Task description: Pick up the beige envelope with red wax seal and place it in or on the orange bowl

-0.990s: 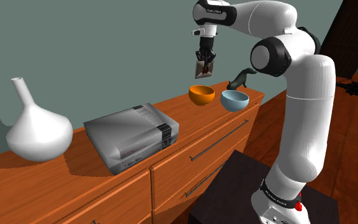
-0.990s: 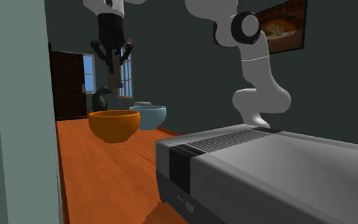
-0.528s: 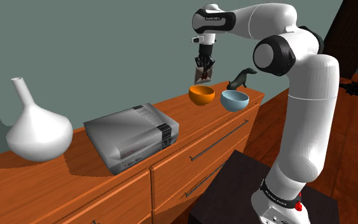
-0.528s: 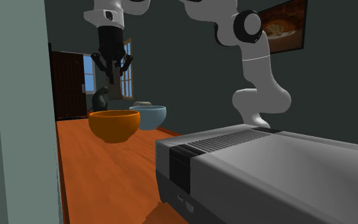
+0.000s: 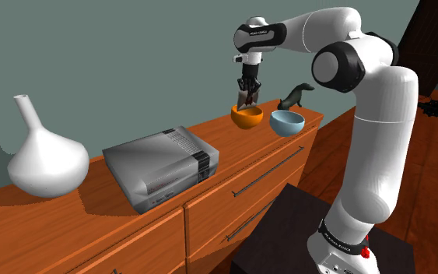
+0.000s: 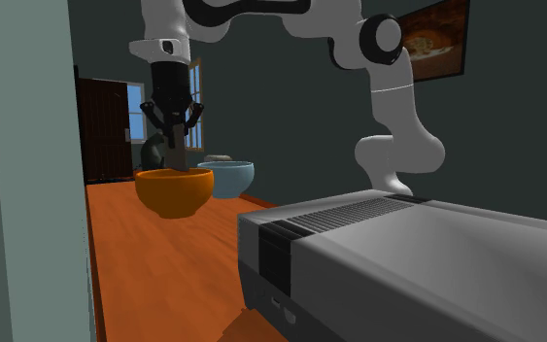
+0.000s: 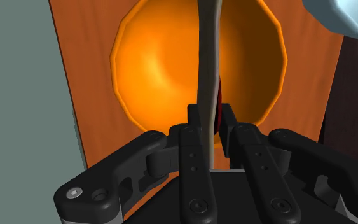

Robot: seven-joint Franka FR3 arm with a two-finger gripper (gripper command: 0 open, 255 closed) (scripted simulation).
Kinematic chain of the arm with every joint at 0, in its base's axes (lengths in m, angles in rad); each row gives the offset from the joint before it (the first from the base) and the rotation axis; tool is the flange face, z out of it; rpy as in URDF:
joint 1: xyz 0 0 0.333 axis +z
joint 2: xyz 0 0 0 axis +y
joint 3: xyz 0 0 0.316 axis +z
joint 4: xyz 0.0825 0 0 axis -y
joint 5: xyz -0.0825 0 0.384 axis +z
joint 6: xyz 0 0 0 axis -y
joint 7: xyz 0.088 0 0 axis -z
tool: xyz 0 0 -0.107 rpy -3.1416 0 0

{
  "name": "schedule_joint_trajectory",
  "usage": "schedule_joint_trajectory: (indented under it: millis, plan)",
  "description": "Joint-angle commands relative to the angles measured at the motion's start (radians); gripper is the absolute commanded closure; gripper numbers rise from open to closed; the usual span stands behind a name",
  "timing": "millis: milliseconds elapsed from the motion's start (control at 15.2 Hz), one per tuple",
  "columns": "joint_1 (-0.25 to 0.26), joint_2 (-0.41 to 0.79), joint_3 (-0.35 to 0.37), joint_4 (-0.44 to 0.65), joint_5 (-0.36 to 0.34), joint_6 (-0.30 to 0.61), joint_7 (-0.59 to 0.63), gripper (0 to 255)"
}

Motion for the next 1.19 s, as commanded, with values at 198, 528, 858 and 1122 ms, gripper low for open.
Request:
schedule_joint_trajectory:
  millis: [198, 528, 858, 1122]
  plan:
    - [0.000, -0.002, 0.000, -0.010, -0.001, 0.008, 0.000, 255]
    - [0.001, -0.003, 0.000, -0.010, -0.001, 0.008, 0.000, 0]
    - [-0.003, 0.003, -0.001, 0.031, 0.001, -0.028, -0.001, 0]
    - [-0.016, 0.029, -0.003, 0.161, 0.012, -0.133, -0.005, 0]
